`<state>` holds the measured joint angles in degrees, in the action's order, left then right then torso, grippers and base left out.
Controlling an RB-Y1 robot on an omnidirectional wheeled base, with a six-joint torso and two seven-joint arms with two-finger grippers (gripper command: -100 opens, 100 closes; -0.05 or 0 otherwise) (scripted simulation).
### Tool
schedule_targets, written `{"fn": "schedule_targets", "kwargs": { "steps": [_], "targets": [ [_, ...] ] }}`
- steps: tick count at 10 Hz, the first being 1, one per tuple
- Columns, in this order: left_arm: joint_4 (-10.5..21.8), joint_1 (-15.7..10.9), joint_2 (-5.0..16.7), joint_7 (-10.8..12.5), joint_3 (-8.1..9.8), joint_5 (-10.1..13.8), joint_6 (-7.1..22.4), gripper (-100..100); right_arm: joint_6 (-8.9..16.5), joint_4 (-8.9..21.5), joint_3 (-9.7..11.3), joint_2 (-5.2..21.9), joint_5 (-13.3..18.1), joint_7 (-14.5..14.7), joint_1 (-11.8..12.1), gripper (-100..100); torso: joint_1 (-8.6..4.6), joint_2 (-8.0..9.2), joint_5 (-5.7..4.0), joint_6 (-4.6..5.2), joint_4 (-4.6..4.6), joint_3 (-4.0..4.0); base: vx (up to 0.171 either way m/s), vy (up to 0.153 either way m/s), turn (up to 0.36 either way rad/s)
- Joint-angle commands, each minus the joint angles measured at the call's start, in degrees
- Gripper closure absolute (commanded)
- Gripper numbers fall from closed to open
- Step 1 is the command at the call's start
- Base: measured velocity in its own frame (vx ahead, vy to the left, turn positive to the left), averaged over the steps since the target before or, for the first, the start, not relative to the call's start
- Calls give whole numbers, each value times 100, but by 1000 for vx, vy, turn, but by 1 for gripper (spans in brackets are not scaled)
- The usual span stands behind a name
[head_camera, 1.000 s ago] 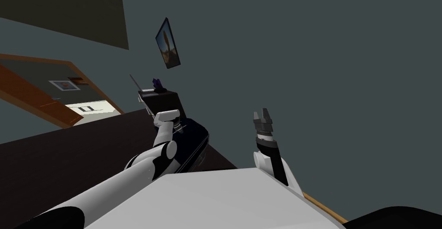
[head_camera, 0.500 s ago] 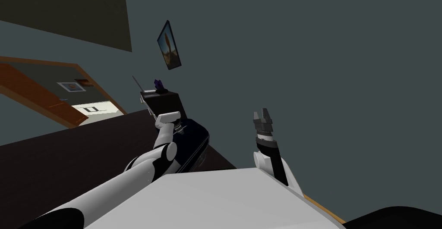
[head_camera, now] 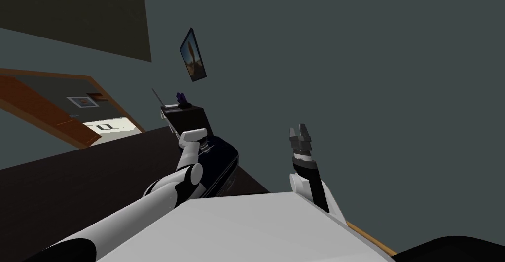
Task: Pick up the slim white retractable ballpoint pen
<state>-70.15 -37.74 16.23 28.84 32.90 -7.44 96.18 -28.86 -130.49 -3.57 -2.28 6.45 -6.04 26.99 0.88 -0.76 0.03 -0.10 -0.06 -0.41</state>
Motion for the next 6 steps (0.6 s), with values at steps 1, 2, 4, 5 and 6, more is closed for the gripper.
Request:
{"fn": "schedule_targets", "kwargs": {
  "steps": [1, 2, 4, 5, 6],
  "targets": [
    [0, 0, 0, 0, 0, 0, 0, 100, 0, 0, 0, 0, 0, 0, 0, 0, 0, 0, 0, 0, 0, 0, 0, 0, 0],
    [-2, -2, 2, 2, 1, -1, -1, 0, 0, 0, 0, 0, 0, 0, 0, 0, 7, -4, 3, 1, -3, -3, 0, 0, 0],
    [-191, -161, 131, -5, 20, -62, 232, 100, 0, 0, 0, 0, 0, 0, 0, 0, 15, -4, 0, 2, 2, -1, -15, 17, -41],
    [-186, -136, 103, 0, 11, -57, 197, 100, 0, 0, 0, 1, 0, 0, 0, 0, 16, -1, 1, 0, 2, 1, -3, 12, -10],
    [-203, -149, 111, -4, 10, -59, 226, 0, 0, 0, 0, 0, 0, 0, 0, 0, 15, -4, 6, -2, -3, -3, 0, 0, 0]
  ]
}}
